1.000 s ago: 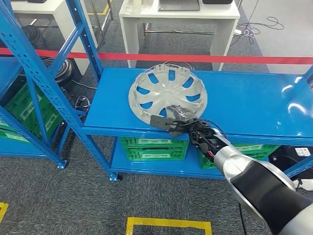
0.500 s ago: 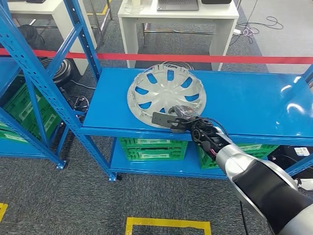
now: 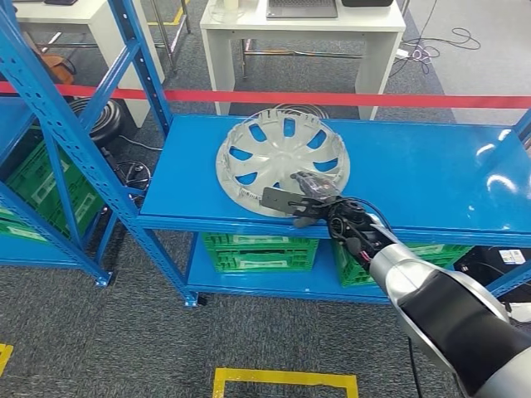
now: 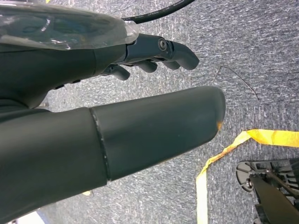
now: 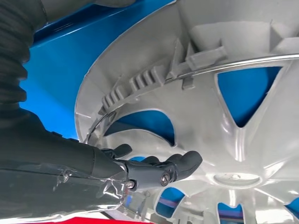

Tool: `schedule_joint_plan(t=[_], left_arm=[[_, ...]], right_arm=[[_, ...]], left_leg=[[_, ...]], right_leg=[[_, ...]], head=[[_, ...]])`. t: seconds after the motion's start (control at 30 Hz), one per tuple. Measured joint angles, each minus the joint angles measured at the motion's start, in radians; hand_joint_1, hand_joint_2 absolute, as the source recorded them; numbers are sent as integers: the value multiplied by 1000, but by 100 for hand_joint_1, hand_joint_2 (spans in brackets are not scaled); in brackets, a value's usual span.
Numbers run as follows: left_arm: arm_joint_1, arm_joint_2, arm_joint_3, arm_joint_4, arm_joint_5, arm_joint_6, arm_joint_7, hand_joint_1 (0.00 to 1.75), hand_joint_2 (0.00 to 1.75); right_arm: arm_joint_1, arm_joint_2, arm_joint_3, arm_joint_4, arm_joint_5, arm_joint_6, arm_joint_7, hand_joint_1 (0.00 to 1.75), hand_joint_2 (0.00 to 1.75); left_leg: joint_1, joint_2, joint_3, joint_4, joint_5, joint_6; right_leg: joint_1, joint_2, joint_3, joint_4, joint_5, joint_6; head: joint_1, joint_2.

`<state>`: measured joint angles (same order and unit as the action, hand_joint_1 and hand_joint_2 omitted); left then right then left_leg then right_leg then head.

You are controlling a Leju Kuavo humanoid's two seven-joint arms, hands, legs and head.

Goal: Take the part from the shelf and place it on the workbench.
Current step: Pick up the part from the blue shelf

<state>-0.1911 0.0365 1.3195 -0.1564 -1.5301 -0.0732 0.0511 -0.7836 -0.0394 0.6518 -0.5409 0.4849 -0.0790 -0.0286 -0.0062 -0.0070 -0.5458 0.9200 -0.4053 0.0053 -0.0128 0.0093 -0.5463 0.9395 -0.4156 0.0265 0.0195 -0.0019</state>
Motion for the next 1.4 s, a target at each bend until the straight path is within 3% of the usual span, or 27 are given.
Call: schedule_joint_plan(t=[0.77,0.83,0.9,1.13,1.2,1.27,1.4], left_arm=[[3,0,0,0,0,0,0,0,0],[3,0,0,0,0,0,0,0,0],[4,0,0,0,0,0,0,0,0],[5,0,0,0,1,1,0,0,0],[6,-1,0,0,1,2,0,0,0],[6,-1,0,0,1,2,0,0,0],[5,-1,0,0,0,2,0,0,0]], right_arm=[[1,-4,-3,0,-22,3,-9,2,175],[3,-4,-3,0,-22,3,-9,25,175],[3,-4,-3,0,-22,3,-9,60,175],[4,-4,-3,0,-22,8,-17,110,175],[3,-5,-3,0,-22,8,-19,138,175],[3,-6,-3,0,-23,7,-20,157,175],[5,-10,-3,0,-23,9,-21,162,175]], left_leg=[[0,0,0,0,0,-1],[0,0,0,0,0,-1],[0,0,0,0,0,-1],[0,0,0,0,0,-1],[0,0,0,0,0,-1],[0,0,0,0,0,-1],[0,0,0,0,0,-1]], right_leg=[[0,0,0,0,0,0],[0,0,0,0,0,0],[0,0,0,0,0,-1],[1,0,0,0,-1,-1],[1,0,0,0,-1,-1],[1,0,0,0,-1,-1],[1,0,0,0,-1,-1]], head=[[0,0],[0,0],[0,0],[0,0],[-1,0],[-1,0],[-1,0]])
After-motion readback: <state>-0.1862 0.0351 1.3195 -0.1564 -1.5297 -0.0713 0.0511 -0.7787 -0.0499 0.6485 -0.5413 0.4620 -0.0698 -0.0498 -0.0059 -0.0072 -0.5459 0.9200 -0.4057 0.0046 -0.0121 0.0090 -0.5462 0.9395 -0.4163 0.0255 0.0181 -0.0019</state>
